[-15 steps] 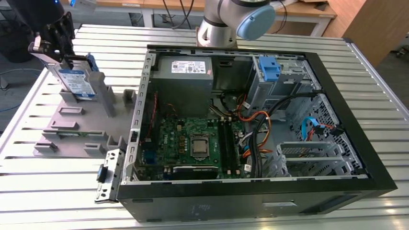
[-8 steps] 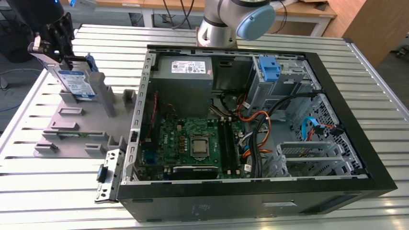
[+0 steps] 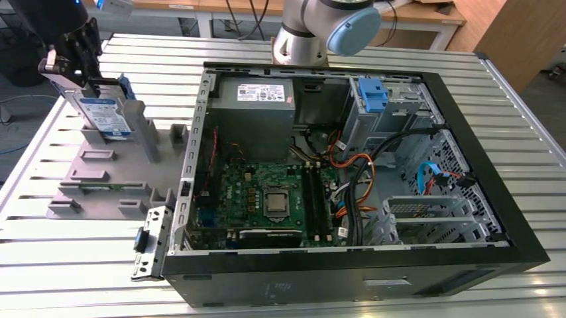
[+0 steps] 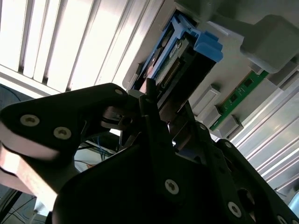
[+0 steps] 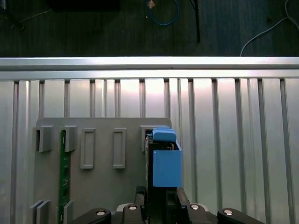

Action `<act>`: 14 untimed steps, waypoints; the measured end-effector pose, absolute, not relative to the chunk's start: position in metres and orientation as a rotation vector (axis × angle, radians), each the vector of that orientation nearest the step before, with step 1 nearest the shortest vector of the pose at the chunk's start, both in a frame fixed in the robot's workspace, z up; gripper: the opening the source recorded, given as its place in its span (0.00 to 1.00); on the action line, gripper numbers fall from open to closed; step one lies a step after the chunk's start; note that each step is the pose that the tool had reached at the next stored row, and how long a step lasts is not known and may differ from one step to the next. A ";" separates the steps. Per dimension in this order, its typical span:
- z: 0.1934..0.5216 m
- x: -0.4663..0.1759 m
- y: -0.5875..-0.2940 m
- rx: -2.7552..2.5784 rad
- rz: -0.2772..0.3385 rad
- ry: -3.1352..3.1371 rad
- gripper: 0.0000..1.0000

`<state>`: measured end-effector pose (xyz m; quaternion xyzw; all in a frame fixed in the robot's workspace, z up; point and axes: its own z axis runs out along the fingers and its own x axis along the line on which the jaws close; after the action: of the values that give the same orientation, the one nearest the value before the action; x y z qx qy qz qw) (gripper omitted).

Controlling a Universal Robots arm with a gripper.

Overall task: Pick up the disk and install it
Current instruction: 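Pick up the disk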

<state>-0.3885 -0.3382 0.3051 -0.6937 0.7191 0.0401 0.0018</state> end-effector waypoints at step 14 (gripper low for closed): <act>0.305 -0.393 -0.339 -2.181 0.125 2.253 0.35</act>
<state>-0.3928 -0.3393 0.3051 -0.6950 0.7179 0.0397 0.0015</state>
